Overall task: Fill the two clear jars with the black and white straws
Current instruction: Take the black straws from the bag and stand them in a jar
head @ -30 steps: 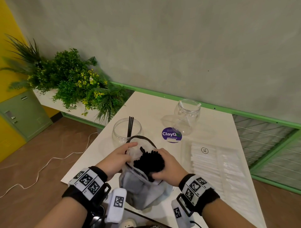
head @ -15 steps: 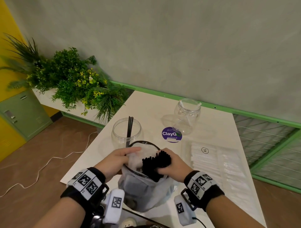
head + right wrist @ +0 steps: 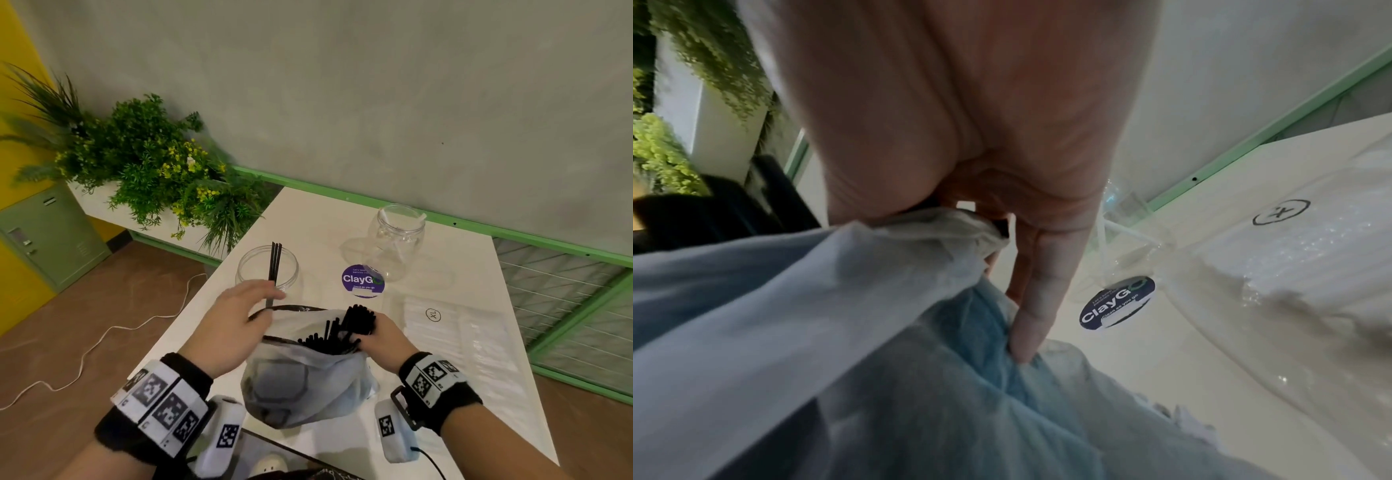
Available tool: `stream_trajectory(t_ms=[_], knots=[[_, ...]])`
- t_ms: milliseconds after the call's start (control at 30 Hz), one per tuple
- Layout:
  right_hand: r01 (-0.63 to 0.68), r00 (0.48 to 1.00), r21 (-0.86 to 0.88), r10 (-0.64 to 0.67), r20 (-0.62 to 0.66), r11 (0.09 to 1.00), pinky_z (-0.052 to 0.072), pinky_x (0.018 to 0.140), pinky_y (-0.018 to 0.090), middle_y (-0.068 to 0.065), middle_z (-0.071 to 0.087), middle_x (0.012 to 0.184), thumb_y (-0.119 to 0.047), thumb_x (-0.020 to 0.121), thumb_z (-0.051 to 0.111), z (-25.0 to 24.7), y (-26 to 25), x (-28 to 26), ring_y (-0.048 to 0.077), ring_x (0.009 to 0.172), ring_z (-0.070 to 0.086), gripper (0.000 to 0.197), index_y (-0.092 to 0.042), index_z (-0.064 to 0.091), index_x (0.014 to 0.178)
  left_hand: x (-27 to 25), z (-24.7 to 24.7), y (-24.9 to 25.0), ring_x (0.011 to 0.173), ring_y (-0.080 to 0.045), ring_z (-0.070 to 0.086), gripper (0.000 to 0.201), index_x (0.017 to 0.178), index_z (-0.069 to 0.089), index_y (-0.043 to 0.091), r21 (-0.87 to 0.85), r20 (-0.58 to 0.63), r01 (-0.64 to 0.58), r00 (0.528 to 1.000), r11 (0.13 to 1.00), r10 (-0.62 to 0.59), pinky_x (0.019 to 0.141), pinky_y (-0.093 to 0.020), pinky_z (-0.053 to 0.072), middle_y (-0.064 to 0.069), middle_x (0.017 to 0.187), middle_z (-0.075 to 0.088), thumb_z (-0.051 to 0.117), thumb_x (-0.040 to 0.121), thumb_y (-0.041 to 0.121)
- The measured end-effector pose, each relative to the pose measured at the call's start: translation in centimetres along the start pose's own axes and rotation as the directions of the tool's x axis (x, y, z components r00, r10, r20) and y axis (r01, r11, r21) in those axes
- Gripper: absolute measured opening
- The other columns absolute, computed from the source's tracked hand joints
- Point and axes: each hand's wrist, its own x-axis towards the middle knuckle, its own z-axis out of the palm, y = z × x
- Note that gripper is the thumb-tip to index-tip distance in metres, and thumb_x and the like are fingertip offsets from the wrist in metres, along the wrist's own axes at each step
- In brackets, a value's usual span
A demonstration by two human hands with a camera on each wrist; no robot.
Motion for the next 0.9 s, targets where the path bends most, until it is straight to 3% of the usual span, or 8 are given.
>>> stream_trajectory(t_ms=[100, 167, 233, 300, 433, 567, 733, 900], knots=[[-0.023, 0.999, -0.02, 0.022, -0.047, 1.0, 0.051, 0.082, 0.025, -0.002, 0.072, 0.091, -0.022, 0.079, 0.075, 0.1, 0.1, 0.6, 0.011, 0.089, 0.066, 0.017, -0.015, 0.069, 0.094, -1.1, 1.4, 2.3, 0.136, -0.003, 0.022, 0.091, 0.142, 0.023, 0.047, 0.151, 0.296, -0.138, 0.951, 0.979, 0.088, 0.111, -0.025, 0.022, 0.023, 0.148, 0.024, 0.059, 0.063, 0.074], [-0.037, 0.997, -0.026, 0.035, -0.07, 0.999, 0.051, 0.084, 0.026, -0.001, 0.072, 0.094, -0.021, 0.08, 0.075, 0.1, 0.1, 0.8, 0.011, 0.092, 0.066, 0.02, -0.015, 0.069, 0.098, -1.7, 3.1, 2.1, 0.14, -0.01, 0.019, 0.124, 0.145, -0.008, 0.045, 0.329, 0.421, -0.186, 0.907, 0.926, 0.032, 0.114, -0.035, 0.026, 0.017, 0.154, 0.012, 0.069, 0.053, 0.073], [-0.059, 0.996, -0.036, 0.056, -0.073, 0.998, 0.051, 0.085, 0.029, 0.001, 0.072, 0.095, -0.018, 0.081, 0.074, 0.0, 0.0, 0.8, 0.013, 0.092, 0.066, 0.019, -0.013, 0.068, 0.098, -1.7, 4.4, 0.8, 0.133, -0.019, 0.037, 0.129, 0.144, -0.02, 0.041, 0.439, 0.4, -0.141, 0.915, 0.887, -0.053, 0.103, -0.034, 0.04, 0.008, 0.155, 0.017, 0.076, 0.059, 0.057], [-0.078, 0.996, -0.063, 0.075, -0.055, 0.995, 0.052, 0.079, 0.027, -0.002, 0.07, 0.088, -0.01, 0.082, 0.067, -0.1, -0.1, 0.7, 0.01, 0.084, 0.064, 0.012, -0.018, 0.067, 0.091, -1.3, 4.7, -0.3, 0.11, -0.022, 0.057, 0.115, 0.147, -0.015, 0.039, 0.454, 0.327, -0.064, 0.94, 0.889, -0.099, 0.084, -0.03, 0.048, -0.001, 0.144, 0.038, 0.071, 0.07, 0.039], [-0.051, 0.996, -0.079, 0.045, -0.079, 0.996, 0.05, 0.077, 0.025, -0.002, 0.071, 0.086, -0.013, 0.078, 0.062, 0.3, -0.8, 0.8, 0.008, 0.081, 0.063, 0.013, -0.018, 0.067, 0.089, 0.0, 3.8, -0.4, 0.101, -0.021, 0.062, 0.075, 0.144, 0.025, 0.038, 0.449, 0.193, -0.042, 0.98, 0.892, -0.052, 0.081, -0.03, 0.049, 0.0, 0.119, 0.064, 0.059, 0.078, 0.03], [-0.009, 0.987, -0.045, 0.001, -0.161, 0.999, 0.048, 0.081, 0.027, 0.001, 0.07, 0.095, -0.011, 0.077, 0.066, 0.6, -1.3, 1.1, 0.015, 0.089, 0.064, 0.023, -0.017, 0.063, 0.099, 1.0, 3.1, -0.4, 0.099, -0.024, 0.063, 0.057, 0.135, 0.041, 0.037, 0.451, 0.049, 0.044, 0.996, 0.892, -0.074, 0.076, -0.03, 0.047, -0.001, 0.11, 0.068, 0.057, 0.081, 0.031], [0.032, 0.991, -0.047, -0.038, -0.13, 0.998, 0.05, 0.088, 0.034, -0.003, 0.068, 0.101, -0.037, 0.068, 0.064, 0.8, -0.5, 0.2, 0.013, 0.096, 0.063, 0.04, -0.02, 0.064, 0.105, 1.2, 3.3, -1.0, 0.1, -0.025, 0.063, 0.042, 0.128, 0.05, 0.035, 0.437, 0.042, 0.118, 0.988, 0.892, -0.151, 0.078, -0.029, 0.046, -0.001, 0.11, 0.069, 0.053, 0.086, 0.033], [0.052, 0.98, -0.02, -0.055, -0.189, 0.998, 0.05, 0.088, 0.034, -0.002, 0.067, 0.106, -0.033, 0.08, 0.066, 0.4, -0.2, -0.4, 0.015, 0.099, 0.062, 0.034, -0.019, 0.064, 0.111, 1.4, 2.9, -0.7, 0.092, -0.023, 0.064, 0.028, 0.116, 0.057, 0.036, 0.345, 0.001, 0.119, 0.992, 0.931, -0.128, 0.075, -0.03, 0.049, 0.001, 0.098, 0.07, 0.053, 0.088, 0.036]])
